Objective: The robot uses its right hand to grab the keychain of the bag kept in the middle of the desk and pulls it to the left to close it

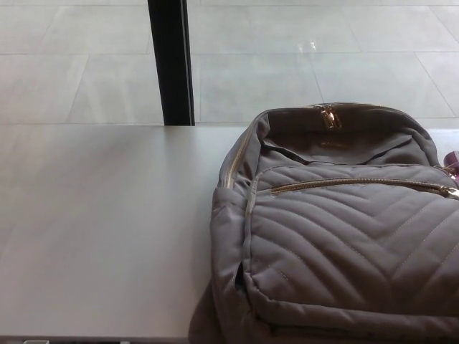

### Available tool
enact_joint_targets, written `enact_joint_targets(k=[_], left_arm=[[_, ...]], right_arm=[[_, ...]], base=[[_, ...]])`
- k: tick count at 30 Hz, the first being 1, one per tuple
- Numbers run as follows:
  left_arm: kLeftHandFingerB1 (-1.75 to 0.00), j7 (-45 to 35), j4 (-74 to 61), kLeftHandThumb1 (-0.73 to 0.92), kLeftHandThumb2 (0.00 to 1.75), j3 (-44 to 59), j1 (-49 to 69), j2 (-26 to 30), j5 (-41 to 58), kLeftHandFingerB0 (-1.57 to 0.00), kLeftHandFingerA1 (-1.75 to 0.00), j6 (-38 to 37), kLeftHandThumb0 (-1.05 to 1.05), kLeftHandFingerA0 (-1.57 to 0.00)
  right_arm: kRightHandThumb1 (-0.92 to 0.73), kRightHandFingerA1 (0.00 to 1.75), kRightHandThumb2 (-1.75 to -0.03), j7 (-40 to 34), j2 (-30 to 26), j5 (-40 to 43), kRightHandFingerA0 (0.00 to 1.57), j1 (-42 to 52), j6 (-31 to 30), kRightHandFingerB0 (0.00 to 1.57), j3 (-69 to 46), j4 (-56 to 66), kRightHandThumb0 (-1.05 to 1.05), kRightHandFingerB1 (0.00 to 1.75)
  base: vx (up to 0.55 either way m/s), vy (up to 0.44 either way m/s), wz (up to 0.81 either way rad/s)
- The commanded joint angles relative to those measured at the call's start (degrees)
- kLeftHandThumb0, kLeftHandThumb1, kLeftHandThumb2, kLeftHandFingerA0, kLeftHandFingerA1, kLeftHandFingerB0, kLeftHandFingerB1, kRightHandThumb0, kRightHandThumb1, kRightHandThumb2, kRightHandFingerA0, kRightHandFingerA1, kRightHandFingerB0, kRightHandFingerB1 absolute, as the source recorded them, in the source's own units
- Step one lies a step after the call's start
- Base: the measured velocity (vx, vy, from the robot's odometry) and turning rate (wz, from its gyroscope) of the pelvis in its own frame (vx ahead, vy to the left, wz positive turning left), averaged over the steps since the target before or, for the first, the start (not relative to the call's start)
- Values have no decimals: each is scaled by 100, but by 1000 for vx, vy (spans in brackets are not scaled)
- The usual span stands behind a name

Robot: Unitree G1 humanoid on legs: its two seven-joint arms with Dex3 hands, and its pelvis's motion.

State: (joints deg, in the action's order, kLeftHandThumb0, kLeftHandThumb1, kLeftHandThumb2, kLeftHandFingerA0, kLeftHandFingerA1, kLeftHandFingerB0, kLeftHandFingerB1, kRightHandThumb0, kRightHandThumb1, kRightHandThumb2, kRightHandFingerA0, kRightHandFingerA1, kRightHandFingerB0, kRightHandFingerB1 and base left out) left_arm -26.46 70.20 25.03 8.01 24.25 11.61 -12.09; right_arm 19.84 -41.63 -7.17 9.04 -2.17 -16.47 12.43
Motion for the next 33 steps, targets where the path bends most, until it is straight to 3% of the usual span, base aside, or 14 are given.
enact_joint_targets(k=[1,4,7,11,13,14,17,21,22,24,25,28,29,33], left_arm=[[-43,90,-5,87,65,31,26,11,86,-30,-63,-5,-85,-54],[-53,117,-43,72,112,-60,32,31,-9,-25,-67,-79,-89,-50],[-42,61,-19,88,65,-95,18,70,-18,-29,-62,-39,-82,-51],[-54,-120,-48,67,108,-158,45,98,-8,-25,-69,3,-79,-47],[-45,-124,-61,89,66,-202,57,107,-32,-31,-68,-24,-84,-51],[-54,-167,-36,68,109,-218,46,124,-30,-26,-69,13,-84,-48],[-43,-238,-62,88,66,-232,80,121,5,-29,-65,-22,-84,-46],[-54,-206,-71,67,109,-217,82,105,30,-26,-69,-24,-80,-46],[-42,-170,-61,90,66,-252,78,114,-16,-31,-66,-52,-84,-48],[-54,-166,-43,67,109,-231,91,102,13,-26,-69,-47,-81,-45],[-42,-181,-40,88,66,-226,82,106,23,-31,-66,-21,-84,-48],[-54,-195,-85,71,112,-212,111,93,35,-25,-70,-84,-82,-48],[-45,-225,-110,89,66,-184,128,79,68,-30,-69,-114,-84,-49],[-44,-220,-59,90,68,-172,102,77,65,-30,-66,-129,-84,-48]], right_arm=[[-70,103,-60,-96,-161,-663,97,199,-317,44,95,107,-23,40],[-72,112,-61,-107,-396,-1204,94,349,-560,44,248,111,-20,38],[-68,129,-61,-161,-474,-1439,82,435,-537,47,338,38,-21,39],[-68,138,-62,-322,-519,-1687,76,612,-399,50,419,-51,-22,39],[-68,139,-62,-380,-496,-1678,75,640,-302,52,423,-91,-20,40],[-69,144,-64,-359,-469,-1686,75,696,-321,55,447,-47,-20,41],[-73,146,-62,-385,-430,-1674,70,750,-232,57,473,-49,-19,41],[-81,158,-64,-500,-274,-1677,72,755,-180,73,534,138,-20,47],[-83,161,-64,-537,-223,-1694,74,739,-231,78,544,200,-19,49],[-83,162,-67,-653,-120,-1688,76,753,-180,82,518,261,-17,55],[-76,160,-71,-817,-31,-1693,89,730,-39,82,502,236,-17,61],[-69,165,-88,-1155,269,-1617,84,634,107,87,396,170,-10,97],[-66,165,-95,-1332,458,-1434,85,587,246,83,277,94,-5,117],[-58,175,-103,-1745,851,-1230,80,470,818,77,-24,-195,7,148]], base=[[0,0,0],[0,0,0],[0,0,0],[0,0,0],[0,0,0],[0,0,0],[0,0,0],[0,0,0],[0,0,0],[0,0,0],[0,0,0],[0,0,0],[0,0,0],[0,0,0]])
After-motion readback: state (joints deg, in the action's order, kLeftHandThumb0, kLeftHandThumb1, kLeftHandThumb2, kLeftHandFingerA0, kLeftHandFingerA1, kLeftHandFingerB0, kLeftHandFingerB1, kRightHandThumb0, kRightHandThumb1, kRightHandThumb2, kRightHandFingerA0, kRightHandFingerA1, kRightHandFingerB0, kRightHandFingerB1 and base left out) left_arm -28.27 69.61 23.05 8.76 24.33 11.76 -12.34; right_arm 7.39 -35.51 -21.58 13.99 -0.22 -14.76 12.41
